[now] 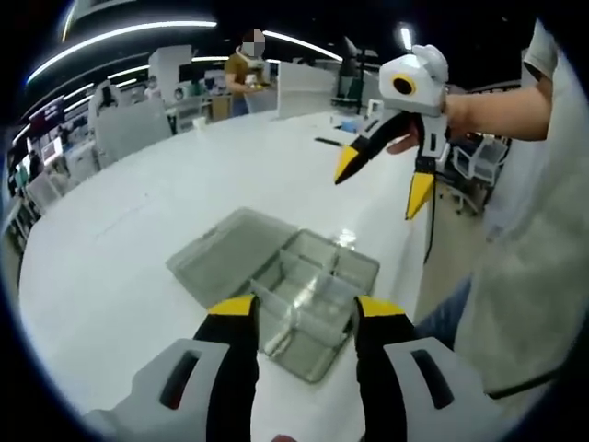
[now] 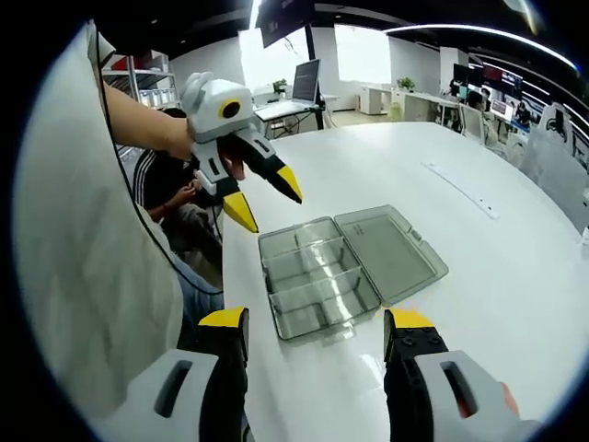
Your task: Insert the divider into the dual guide fixture by aligning both edges with the guide slots and pushing it downward to the bottom, including one-sided entry, uneven engagement, binding, and posture correction.
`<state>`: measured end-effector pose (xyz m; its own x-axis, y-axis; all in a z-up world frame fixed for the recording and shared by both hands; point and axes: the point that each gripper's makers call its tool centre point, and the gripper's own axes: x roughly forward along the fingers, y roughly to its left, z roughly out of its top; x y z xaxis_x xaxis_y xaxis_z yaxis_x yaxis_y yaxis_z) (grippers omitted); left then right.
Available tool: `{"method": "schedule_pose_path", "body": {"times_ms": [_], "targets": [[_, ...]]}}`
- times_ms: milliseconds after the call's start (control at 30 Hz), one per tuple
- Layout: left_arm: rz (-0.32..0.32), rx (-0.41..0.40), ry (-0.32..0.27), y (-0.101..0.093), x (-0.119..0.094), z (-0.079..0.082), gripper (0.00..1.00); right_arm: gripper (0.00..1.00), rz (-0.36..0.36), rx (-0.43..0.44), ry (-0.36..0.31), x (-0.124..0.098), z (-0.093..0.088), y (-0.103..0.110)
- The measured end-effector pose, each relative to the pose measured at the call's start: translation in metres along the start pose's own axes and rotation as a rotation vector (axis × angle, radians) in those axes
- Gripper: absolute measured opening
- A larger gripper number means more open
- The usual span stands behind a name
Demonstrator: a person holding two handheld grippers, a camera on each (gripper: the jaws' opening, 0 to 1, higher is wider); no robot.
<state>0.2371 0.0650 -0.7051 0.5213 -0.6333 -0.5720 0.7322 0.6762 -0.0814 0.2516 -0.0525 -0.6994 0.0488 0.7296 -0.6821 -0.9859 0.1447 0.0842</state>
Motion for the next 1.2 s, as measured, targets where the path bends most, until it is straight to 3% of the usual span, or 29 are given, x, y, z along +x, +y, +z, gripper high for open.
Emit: {"method": "schedule_pose_path", "body": {"times_ms": [1200], "targets": [[-0.012, 0.001, -0.003, -0.005, 0.008, 0.005, 0.40, 0.51, -0.015, 0.053, 0.093, 0.009, -0.060, -0.029]]}}
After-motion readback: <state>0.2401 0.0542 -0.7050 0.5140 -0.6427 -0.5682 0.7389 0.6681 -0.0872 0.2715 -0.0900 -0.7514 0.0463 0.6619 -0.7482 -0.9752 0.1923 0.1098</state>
